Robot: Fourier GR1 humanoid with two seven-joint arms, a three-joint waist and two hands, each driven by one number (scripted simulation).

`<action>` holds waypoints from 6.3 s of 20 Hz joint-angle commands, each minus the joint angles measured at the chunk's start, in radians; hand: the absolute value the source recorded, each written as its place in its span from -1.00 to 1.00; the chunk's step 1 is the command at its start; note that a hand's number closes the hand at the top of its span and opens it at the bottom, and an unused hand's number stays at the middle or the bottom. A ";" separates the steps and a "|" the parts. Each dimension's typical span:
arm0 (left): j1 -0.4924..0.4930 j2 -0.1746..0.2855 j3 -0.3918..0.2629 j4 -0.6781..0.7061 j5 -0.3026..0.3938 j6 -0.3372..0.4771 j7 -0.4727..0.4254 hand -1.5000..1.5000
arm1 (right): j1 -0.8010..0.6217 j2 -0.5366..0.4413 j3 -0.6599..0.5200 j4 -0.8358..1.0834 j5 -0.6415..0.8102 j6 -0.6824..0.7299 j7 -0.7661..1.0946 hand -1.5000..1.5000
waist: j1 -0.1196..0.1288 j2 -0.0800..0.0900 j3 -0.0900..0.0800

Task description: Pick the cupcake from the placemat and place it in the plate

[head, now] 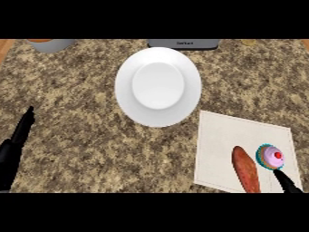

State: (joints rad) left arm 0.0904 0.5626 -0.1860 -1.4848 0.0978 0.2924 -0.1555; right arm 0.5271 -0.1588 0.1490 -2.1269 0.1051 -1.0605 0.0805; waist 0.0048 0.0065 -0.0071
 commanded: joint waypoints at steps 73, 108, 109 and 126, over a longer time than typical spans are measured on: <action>-0.143 -0.212 0.087 -0.031 -0.229 -0.279 -0.004 0.00 | -0.944 -0.619 0.158 0.492 0.262 1.315 0.147 1.00 | 0.313 0.081 0.013; -0.114 -0.216 0.151 0.060 -0.242 -0.230 0.001 0.00 | -1.666 -0.351 0.225 1.347 0.161 1.534 -1.013 1.00 | 0.114 0.024 0.006; -0.128 -0.205 0.182 0.073 -0.221 -0.235 0.006 0.00 | -1.684 -0.306 0.234 1.375 0.167 1.512 -1.005 1.00 | 0.104 0.022 0.006; -0.056 -0.201 0.204 -0.043 -0.219 -0.238 0.085 0.00 | -1.740 0.075 0.372 1.766 0.310 1.401 -0.904 -1.00 | 0.045 0.005 0.007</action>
State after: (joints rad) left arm 0.0229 0.3553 0.0106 -1.4766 -0.1293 0.0623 -0.1172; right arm -1.2111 -0.1596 0.5351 -0.4554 0.4174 0.2992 -0.8349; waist 0.0616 0.0165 -0.0002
